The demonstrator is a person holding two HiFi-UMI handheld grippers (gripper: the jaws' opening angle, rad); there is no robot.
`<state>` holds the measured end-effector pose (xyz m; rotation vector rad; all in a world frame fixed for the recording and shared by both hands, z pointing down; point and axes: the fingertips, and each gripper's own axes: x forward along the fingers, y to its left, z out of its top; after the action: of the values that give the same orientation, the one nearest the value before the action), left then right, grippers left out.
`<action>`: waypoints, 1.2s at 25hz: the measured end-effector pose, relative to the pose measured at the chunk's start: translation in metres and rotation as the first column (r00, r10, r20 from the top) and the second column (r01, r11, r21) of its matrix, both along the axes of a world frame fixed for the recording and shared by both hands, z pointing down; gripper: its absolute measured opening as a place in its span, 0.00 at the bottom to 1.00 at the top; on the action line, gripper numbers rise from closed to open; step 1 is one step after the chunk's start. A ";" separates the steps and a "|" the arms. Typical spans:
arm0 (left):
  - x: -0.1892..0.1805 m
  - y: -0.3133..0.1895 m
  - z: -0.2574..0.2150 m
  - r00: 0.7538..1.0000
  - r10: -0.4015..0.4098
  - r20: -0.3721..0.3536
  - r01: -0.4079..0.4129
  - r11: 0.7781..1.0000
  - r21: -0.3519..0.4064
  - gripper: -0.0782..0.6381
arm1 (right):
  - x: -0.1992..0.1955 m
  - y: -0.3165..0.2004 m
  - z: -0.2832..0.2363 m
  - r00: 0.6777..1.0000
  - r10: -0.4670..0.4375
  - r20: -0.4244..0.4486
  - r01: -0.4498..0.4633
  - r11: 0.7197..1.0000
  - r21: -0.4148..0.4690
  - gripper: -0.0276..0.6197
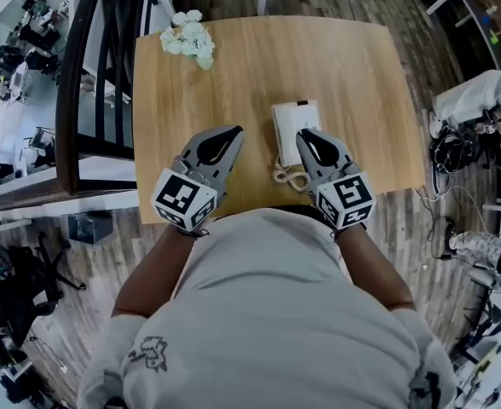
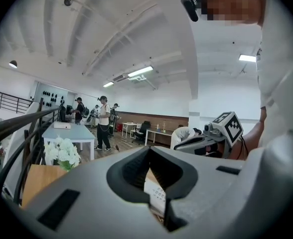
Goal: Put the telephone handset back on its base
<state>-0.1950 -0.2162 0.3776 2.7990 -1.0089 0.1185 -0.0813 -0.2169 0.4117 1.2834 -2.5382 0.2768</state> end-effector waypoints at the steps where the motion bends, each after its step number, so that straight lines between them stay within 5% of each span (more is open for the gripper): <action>1: 0.000 0.003 -0.003 1.000 -0.004 0.006 0.004 1.000 0.009 0.12 | 0.003 0.001 -0.005 1.000 0.003 0.006 -0.003 1.000 0.016 0.09; 13: 0.043 0.038 -0.037 0.997 -0.072 0.018 0.071 0.996 0.046 0.12 | 0.057 0.038 -0.061 0.994 -0.061 0.094 0.049 0.992 0.119 0.05; 30: 0.132 0.133 -0.056 0.978 -0.210 0.019 0.208 0.976 0.068 0.12 | 0.176 0.135 -0.064 0.976 -0.181 0.121 0.165 0.977 0.134 0.05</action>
<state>-0.0634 -0.0834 0.3218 2.7339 -1.3288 0.0977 0.0952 -0.0815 0.3479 1.1083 -2.7988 0.1749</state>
